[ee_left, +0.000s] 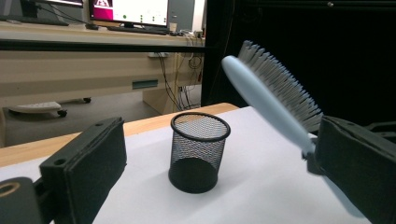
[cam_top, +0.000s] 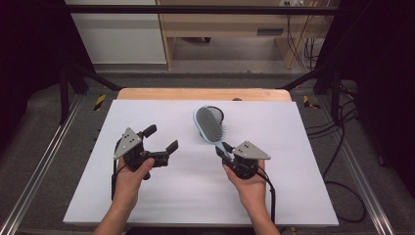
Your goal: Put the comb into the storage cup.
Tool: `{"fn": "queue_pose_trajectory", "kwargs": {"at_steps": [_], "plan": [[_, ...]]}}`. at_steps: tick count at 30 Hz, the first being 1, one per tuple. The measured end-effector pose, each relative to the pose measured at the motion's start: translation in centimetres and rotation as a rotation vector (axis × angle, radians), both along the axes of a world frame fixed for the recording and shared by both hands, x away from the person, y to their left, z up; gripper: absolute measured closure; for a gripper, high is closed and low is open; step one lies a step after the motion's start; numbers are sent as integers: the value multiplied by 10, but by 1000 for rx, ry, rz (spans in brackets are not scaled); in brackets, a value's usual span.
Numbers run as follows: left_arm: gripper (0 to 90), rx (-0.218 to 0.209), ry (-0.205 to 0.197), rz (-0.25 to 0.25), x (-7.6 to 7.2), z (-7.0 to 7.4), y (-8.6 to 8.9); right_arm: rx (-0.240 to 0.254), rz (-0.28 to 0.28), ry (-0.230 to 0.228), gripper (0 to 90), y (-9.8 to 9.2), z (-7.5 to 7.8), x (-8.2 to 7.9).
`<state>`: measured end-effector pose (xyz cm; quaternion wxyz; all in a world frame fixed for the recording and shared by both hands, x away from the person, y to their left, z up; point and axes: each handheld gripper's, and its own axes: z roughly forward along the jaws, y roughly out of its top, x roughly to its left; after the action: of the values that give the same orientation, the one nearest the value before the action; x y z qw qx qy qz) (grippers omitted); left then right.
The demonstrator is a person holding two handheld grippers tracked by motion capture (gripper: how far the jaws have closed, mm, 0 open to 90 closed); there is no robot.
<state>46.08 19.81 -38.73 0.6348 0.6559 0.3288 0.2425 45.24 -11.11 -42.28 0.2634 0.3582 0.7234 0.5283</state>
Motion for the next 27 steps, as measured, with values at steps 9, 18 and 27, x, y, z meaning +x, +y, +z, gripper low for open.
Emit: {"fn": "queue_pose_trajectory", "kwargs": {"at_steps": [9,18,27], "plan": [[24,-2,16,-20,-4,0,-8,-21,54,5,695,25,-9,-4],[24,-10,61,-38,-6,-3,-17,-45,79,-12,695,36,-12,-7],[42,-62,147,-94,4,-3,-28,-62,85,-47,695,42,-13,-10]]}}
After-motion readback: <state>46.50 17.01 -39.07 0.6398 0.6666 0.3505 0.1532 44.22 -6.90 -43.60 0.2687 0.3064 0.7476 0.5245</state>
